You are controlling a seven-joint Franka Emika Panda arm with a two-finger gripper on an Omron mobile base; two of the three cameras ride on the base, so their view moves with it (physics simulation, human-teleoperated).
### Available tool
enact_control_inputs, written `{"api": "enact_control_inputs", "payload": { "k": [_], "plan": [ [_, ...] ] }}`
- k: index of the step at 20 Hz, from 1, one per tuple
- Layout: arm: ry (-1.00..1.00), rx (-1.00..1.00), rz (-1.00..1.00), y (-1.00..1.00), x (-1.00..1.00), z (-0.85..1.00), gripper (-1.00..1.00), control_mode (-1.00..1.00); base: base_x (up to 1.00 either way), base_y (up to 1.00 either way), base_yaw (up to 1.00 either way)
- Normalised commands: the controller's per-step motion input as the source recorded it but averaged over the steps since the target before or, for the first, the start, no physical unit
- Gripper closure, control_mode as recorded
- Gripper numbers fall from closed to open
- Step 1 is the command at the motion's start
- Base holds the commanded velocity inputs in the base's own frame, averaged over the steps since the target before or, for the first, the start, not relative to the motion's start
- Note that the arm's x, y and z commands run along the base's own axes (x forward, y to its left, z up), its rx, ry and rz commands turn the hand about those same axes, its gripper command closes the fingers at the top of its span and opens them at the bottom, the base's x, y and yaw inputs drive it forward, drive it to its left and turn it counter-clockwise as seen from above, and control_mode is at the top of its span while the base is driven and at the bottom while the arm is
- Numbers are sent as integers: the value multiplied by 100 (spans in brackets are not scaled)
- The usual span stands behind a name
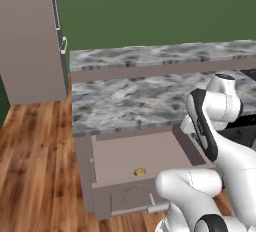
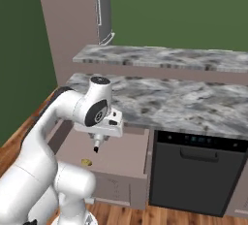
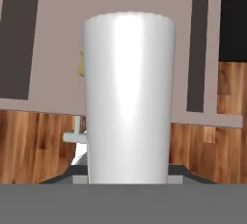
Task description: Restock the sink supplies by placing the sponge and soap dispenser on the counter and next to the sink. Make sure the soap dispenser is upright.
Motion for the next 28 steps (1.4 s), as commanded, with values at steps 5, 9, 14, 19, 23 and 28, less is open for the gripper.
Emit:
{"api": "enact_control_inputs", "payload": {
  "k": [5,9,14,19,23,28],
  "plan": [
    [0,0,0,0,-38,87,100,-100,0,0,0],
    [0,0,0,0,-11,13,100,-100,0,0,0],
    [0,0,0,0,0,0,100,100,-38,2,-18],
    [0,0,0,0,0,0,100,100,-54,0,-75],
    [0,0,0,0,0,0,100,100,-8,0,-94],
    [0,0,0,0,0,0,100,100,0,0,-100]
  ]
}}
